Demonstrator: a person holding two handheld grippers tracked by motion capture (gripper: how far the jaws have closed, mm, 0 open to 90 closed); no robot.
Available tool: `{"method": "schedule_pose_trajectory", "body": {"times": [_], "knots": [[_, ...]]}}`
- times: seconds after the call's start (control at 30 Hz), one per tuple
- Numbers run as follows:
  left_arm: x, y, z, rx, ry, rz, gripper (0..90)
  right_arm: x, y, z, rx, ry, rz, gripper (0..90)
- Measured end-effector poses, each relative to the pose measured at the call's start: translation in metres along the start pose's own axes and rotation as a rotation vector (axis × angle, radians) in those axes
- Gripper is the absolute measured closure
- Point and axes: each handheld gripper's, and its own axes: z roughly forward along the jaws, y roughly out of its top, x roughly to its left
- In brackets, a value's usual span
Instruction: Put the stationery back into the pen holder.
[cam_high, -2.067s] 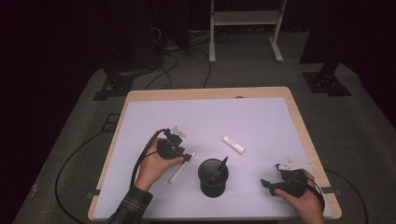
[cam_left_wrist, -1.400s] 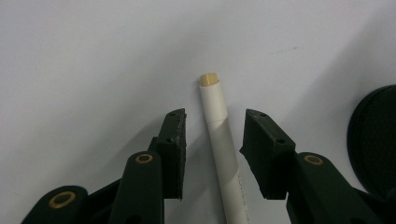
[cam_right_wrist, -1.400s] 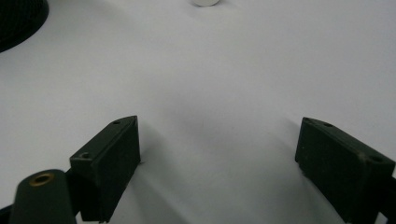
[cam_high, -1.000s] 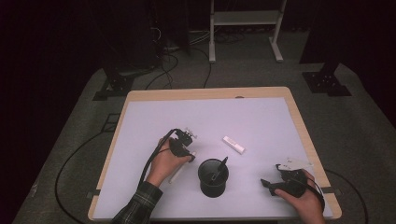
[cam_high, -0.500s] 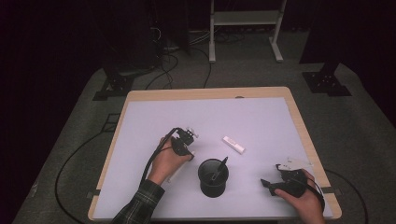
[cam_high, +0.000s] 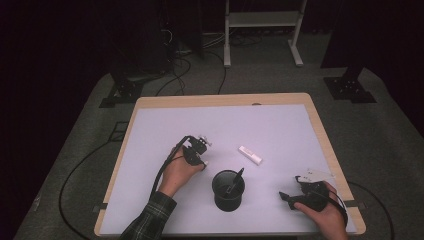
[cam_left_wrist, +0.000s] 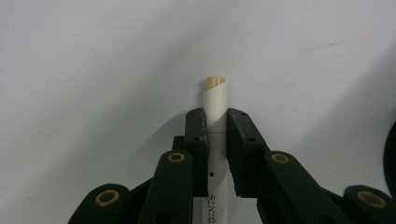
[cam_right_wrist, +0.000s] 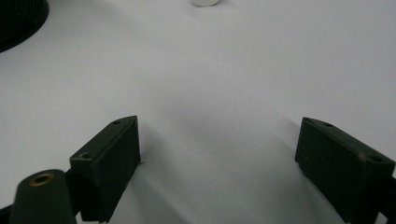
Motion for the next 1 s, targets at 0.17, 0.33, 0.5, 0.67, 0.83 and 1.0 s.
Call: {"method": "schedule_pose_trajectory", "body": {"times": [0.17,0.33,0.5,0.67,0.83,1.0], "knots": [[0.001,-0.003,0.0,-0.019,-0.01,-0.001,78.8,0.0,0.0,0.0,0.0,0.0,0.0,12.8],[0.002,-0.003,-0.001,-0.018,-0.02,-0.006,78.9,0.0,0.0,0.0,0.0,0.0,0.0,12.8],[0.002,-0.004,-0.008,-0.055,-0.055,-0.008,78.9,0.0,0.0,0.0,0.0,0.0,0.0,12.8],[0.003,-0.006,-0.015,-0.081,-0.073,-0.014,78.9,0.0,0.0,0.0,-0.001,0.0,0.0,12.8],[0.007,-0.009,-0.027,-0.136,-0.113,-0.027,78.8,0.0,0.0,0.0,-0.001,0.0,0.0,12.8],[0.011,-0.013,-0.039,-0.19,-0.141,-0.043,78.9,0.0,0.0,0.0,-0.001,0.0,-0.001,12.8]]}}
